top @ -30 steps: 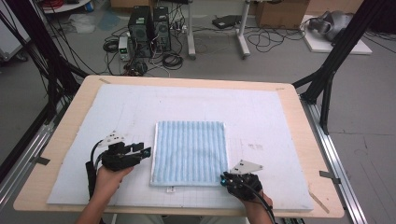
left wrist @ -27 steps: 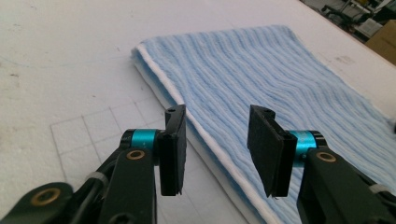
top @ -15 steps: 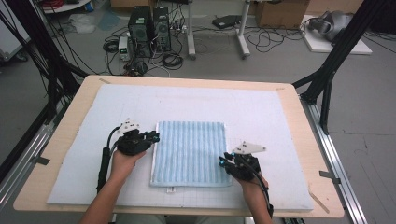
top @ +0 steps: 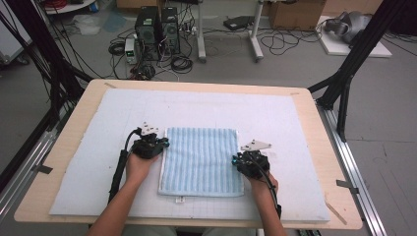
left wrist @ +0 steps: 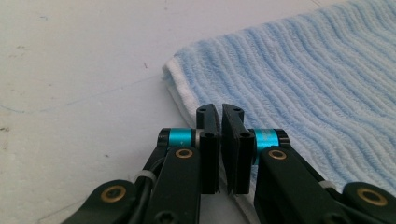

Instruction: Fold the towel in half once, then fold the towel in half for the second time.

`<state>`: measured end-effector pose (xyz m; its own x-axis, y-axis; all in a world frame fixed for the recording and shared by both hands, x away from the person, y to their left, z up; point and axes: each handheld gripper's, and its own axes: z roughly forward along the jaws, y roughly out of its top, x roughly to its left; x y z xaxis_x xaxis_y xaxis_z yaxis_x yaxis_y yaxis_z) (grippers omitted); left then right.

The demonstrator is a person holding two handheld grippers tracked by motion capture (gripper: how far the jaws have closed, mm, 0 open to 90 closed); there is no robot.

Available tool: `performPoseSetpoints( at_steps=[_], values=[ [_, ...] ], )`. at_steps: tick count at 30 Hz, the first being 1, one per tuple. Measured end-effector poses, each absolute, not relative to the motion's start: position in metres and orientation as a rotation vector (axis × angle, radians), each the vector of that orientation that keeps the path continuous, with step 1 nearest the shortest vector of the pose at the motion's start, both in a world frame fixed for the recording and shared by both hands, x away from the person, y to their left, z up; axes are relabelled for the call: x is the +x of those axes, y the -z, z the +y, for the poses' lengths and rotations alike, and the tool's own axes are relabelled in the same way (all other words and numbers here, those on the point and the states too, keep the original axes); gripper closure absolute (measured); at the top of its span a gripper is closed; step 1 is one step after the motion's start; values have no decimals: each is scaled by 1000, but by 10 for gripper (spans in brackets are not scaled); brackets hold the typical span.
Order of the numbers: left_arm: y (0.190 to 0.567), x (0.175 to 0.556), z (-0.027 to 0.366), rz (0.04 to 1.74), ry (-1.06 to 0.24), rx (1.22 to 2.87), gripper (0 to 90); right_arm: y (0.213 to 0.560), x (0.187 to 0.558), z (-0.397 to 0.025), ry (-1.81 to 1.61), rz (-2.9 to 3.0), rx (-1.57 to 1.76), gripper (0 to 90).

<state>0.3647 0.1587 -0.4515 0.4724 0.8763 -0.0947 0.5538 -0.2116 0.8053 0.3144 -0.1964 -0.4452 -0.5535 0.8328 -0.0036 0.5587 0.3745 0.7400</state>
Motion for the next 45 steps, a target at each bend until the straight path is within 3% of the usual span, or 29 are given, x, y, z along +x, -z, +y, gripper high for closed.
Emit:
performPoseSetpoints(
  at_steps=[2, 6, 18, 20, 45],
  values=[
    [451, 364, 161, 1222, -485, 1890, 823, 444, 314, -200, -1037, 2254, 1228, 613],
    [445, 361, 172, 1255, -466, 1877, 641, 432, 311, -218, -1133, 2150, 1244, 536],
    [414, 336, 195, 993, -365, 1657, 294, 410, 316, -261, -1186, 2059, 1240, 105],
    [412, 332, 197, 968, -378, 1655, 182, 407, 314, -266, -1190, 2063, 1205, 105],
    [406, 323, 211, 940, -383, 1601, 182, 391, 302, -270, -1255, 2012, 1148, 105]
  ],
)
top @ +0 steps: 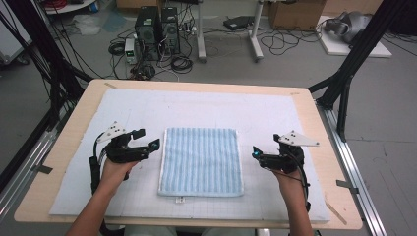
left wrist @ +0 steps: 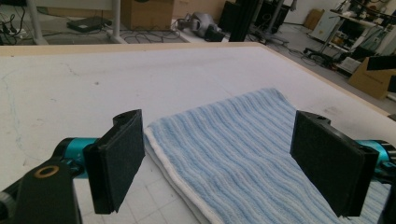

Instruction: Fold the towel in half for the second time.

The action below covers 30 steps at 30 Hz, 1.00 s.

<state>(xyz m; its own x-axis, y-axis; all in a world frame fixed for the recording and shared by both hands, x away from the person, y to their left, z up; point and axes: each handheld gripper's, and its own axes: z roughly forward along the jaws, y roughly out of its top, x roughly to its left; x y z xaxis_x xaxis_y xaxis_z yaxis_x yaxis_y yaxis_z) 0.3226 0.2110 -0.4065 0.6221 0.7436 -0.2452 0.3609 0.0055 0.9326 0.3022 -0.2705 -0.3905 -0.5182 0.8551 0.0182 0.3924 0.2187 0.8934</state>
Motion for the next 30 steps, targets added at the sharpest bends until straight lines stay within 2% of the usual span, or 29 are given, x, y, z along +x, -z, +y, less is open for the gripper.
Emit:
performPoseSetpoints(
  at_steps=[14, 24, 30],
  values=[
    [401, 333, 212, 979, -407, 1602, 186, 392, 304, -271, -1258, 2056, 1151, 105],
    [377, 357, 204, 955, -411, 1648, 213, 392, 304, -269, -1264, 2092, 1154, 105],
    [387, 380, 196, 1015, -416, 1690, 237, 393, 303, -267, -1260, 2111, 1146, 105]
  ],
)
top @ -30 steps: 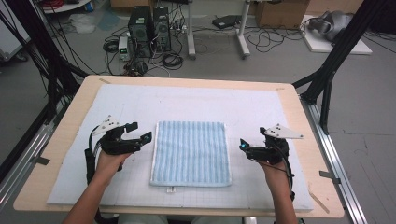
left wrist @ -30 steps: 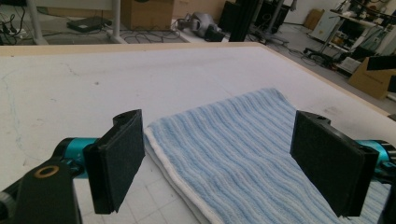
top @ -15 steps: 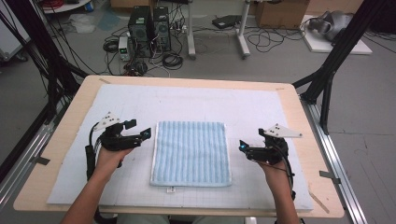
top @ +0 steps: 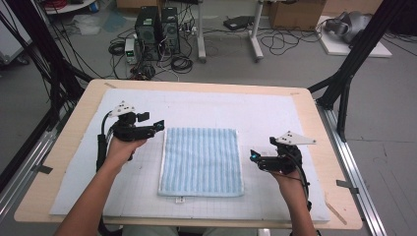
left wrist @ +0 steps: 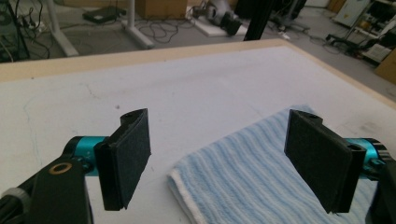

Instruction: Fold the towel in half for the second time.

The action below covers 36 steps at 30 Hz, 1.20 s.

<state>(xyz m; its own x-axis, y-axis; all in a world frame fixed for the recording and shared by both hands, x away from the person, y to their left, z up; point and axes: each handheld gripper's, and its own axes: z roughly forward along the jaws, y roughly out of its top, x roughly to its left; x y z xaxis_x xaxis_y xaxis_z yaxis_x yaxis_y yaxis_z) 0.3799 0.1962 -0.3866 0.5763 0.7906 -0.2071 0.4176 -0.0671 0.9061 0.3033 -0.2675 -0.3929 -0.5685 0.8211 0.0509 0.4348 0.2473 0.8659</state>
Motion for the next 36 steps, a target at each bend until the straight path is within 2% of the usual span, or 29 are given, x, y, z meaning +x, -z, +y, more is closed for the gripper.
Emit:
performPoseSetpoints(
  at_steps=[11, 22, 27, 32, 36],
  values=[
    [422, 403, 179, 1063, -480, 1833, 367, 396, 303, -264, -1261, 2140, 1143, 105],
    [448, 415, 169, 1131, -437, 1896, 442, 398, 305, -260, -1253, 2168, 1138, 105],
    [451, 413, 162, 1091, -463, 1964, 568, 399, 308, -258, -1247, 2179, 1144, 105],
    [451, 411, 159, 1029, -466, 1997, 761, 401, 315, -253, -1231, 2193, 1150, 105],
    [451, 411, 158, 1023, -473, 2003, 832, 403, 329, -246, -1214, 2203, 1149, 105]
  ],
)
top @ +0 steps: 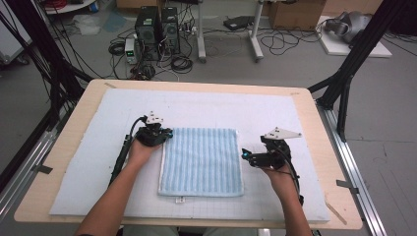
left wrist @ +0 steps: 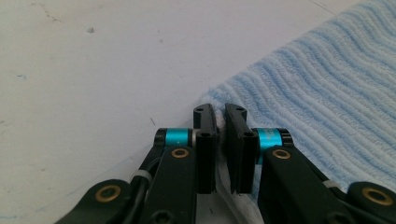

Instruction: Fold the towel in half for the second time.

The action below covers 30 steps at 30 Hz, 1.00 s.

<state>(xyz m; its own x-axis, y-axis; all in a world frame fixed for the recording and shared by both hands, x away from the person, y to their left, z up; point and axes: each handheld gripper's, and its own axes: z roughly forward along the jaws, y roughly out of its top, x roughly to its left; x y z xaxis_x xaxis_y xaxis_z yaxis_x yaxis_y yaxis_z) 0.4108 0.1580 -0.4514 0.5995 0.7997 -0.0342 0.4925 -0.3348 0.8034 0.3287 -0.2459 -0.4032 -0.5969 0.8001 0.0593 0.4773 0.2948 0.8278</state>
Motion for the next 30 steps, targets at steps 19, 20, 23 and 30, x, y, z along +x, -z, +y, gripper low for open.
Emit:
performPoseSetpoints(
  at_steps=[19, 20, 23, 30],
  values=[
    [452, 412, 161, 1040, -447, 1983, 844, 419, 400, -212, -1166, 2282, 1223, 251],
    [452, 412, 161, 1041, -442, 1982, 843, 421, 402, -210, -1158, 2284, 1228, 263],
    [452, 412, 161, 1040, -441, 1981, 843, 426, 410, -207, -1137, 2298, 1242, 321],
    [452, 412, 162, 1047, -433, 1968, 843, 437, 420, -203, -1131, 2300, 1299, 424]
  ],
)
